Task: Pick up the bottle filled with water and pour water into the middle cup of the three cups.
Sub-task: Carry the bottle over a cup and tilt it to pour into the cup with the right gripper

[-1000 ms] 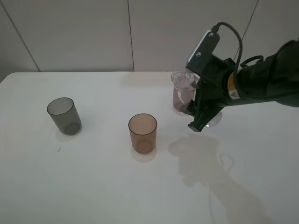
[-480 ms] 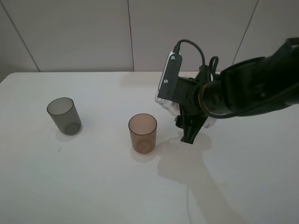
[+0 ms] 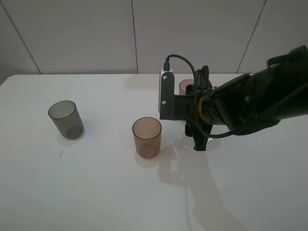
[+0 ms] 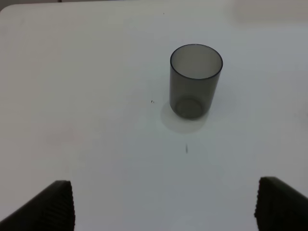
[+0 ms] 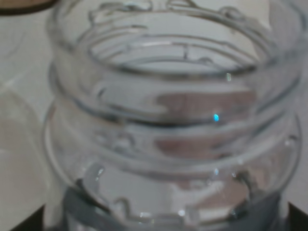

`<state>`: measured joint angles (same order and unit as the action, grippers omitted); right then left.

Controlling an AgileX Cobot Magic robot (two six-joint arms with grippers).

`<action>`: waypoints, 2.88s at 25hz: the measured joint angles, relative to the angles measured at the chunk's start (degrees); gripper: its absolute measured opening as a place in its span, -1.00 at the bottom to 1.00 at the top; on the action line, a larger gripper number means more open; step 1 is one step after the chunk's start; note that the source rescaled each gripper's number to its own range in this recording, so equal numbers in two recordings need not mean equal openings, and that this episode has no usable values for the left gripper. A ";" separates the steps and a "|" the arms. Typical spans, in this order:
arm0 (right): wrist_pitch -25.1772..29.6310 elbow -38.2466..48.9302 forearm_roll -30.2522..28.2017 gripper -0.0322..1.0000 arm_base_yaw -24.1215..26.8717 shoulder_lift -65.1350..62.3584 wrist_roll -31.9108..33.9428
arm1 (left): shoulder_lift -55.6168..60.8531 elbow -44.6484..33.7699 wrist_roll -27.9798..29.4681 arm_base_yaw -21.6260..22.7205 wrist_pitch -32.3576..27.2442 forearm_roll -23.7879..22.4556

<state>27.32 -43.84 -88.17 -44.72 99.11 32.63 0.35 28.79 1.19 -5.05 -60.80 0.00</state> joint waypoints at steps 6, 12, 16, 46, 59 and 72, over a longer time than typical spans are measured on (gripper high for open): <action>1.96 0.00 -2.11 -0.90 -2.00 0.31 0.05 | 0.00 0.00 0.00 0.00 0.00 0.00; 2.90 -2.71 -2.06 -0.90 -5.28 0.38 0.05 | 0.00 0.00 0.00 0.00 0.00 0.00; 4.32 -4.49 -2.93 -0.90 -5.28 0.99 0.05 | 0.00 0.00 0.00 0.00 0.00 0.00; 8.70 -4.64 -5.08 -0.90 -7.28 3.06 -13.21 | 0.00 0.00 0.00 0.00 0.00 0.00; 8.86 -4.64 -4.78 -0.90 -7.28 3.06 -19.88 | 0.00 0.00 0.00 0.00 0.00 0.00; 10.56 -4.64 -9.10 -0.90 -7.28 3.06 -20.17 | 0.00 0.00 0.00 0.00 0.00 0.00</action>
<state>37.88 -48.48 -97.27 -51.99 102.17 12.46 0.35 28.79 1.19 -5.05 -60.80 0.00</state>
